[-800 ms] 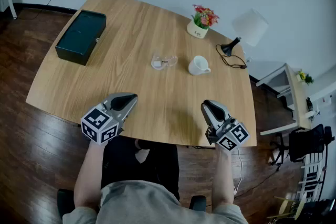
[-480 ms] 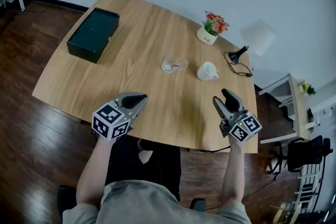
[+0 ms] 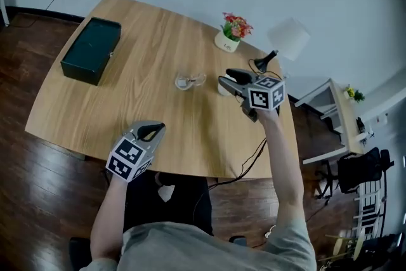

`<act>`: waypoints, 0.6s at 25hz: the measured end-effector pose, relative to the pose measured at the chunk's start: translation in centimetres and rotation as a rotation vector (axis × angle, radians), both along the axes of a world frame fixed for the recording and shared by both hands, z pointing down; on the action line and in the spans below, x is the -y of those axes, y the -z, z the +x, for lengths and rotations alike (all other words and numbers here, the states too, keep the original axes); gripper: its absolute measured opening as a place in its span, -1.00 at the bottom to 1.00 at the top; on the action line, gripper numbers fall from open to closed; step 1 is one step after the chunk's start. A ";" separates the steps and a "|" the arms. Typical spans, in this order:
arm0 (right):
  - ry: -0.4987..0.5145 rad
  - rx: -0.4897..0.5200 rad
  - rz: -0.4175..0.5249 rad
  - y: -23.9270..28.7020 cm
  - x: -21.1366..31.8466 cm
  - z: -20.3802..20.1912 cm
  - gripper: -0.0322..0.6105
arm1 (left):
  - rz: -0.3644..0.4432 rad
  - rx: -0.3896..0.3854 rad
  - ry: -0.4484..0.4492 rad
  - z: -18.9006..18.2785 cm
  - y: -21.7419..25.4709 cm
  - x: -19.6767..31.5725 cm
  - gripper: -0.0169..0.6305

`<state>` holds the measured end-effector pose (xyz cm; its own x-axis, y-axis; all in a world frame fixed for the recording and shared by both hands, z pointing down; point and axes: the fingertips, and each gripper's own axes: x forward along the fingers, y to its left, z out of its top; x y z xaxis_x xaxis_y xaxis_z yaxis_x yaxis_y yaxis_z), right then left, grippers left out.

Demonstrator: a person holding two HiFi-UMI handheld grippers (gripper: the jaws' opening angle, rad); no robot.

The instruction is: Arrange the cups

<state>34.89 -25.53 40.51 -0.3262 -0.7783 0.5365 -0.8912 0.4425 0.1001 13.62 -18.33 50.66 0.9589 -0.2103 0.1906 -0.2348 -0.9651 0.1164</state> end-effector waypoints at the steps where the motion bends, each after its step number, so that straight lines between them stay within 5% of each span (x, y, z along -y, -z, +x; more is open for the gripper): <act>1: 0.008 -0.016 -0.039 -0.6 1.5 -0.3 -0.33 | -0.001 -0.006 0.000 0.0 0.1 0.0 -0.92; 11: 0.071 -0.212 -0.388 -7.8 10.3 -1.8 -0.33 | 0.014 -0.020 -0.009 0.5 0.4 -0.4 -0.92; 15: 0.111 -0.248 -0.513 -10.2 10.8 -1.9 -0.79 | 0.010 -0.012 0.002 0.5 -0.1 -0.2 -0.92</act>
<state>33.00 -36.31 50.66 -0.2072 -0.3666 0.9070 -0.8138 0.5791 0.0481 14.13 -18.18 50.78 0.9607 -0.2142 0.1765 -0.2355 -0.9657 0.1098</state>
